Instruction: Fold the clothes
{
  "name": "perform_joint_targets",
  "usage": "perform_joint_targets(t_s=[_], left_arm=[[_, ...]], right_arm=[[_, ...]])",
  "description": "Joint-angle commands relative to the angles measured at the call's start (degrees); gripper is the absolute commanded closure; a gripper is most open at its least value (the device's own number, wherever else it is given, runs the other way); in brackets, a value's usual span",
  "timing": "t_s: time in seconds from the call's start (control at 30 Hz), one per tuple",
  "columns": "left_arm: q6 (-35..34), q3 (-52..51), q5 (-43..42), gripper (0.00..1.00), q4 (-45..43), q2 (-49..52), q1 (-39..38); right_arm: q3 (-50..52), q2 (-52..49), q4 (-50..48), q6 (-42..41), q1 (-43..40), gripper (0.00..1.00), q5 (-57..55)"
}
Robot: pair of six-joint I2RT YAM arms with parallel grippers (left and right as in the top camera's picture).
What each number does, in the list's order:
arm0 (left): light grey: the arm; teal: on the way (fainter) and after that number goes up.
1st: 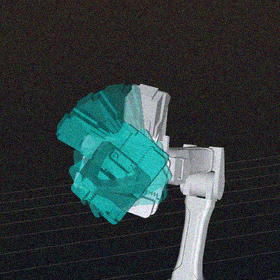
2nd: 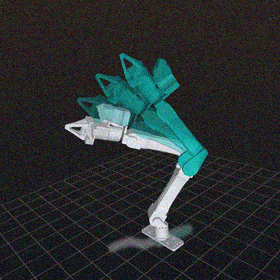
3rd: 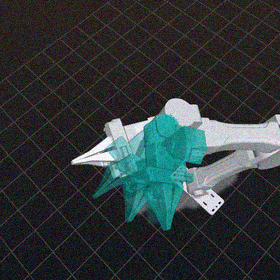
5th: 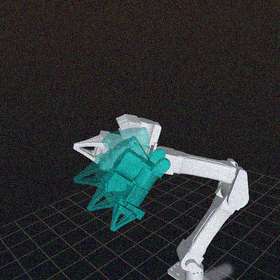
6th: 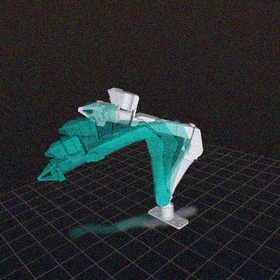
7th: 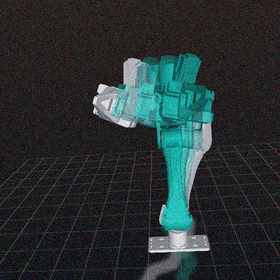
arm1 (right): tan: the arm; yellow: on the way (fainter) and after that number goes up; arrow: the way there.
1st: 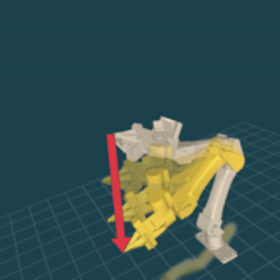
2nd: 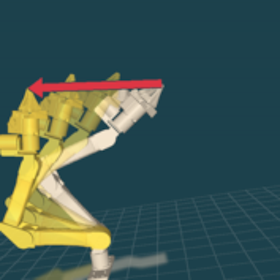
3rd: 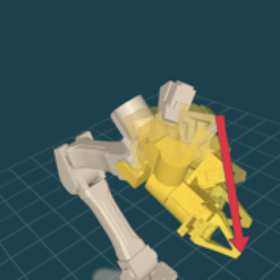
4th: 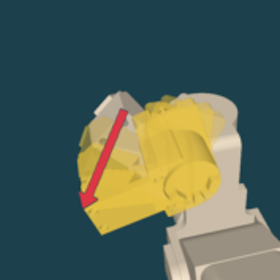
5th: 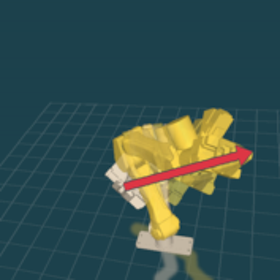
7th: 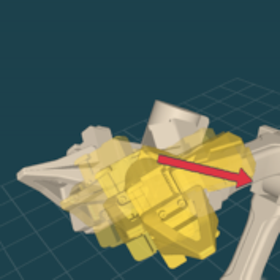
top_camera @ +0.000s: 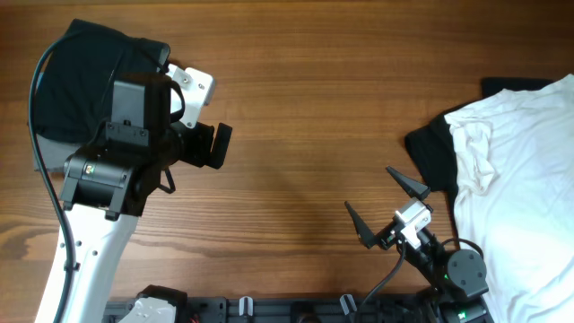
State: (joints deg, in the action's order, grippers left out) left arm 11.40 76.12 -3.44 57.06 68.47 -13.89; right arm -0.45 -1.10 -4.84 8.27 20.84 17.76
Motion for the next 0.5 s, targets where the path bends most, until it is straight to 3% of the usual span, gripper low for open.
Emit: perform_joint_targets(t_s=[0.0, 0.47], left_arm=[[0.8, 0.0, 0.3, 0.0, 0.0, 0.0, -0.3], [0.8, 0.0, 0.3, 0.0, 0.0, 0.0, -0.3]], right_arm=[[0.2, 0.8, 3.5, 0.7, 0.1, 0.0, 0.2], [0.2, -2.6, 3.4, 0.7, 0.1, 0.0, 0.2]])
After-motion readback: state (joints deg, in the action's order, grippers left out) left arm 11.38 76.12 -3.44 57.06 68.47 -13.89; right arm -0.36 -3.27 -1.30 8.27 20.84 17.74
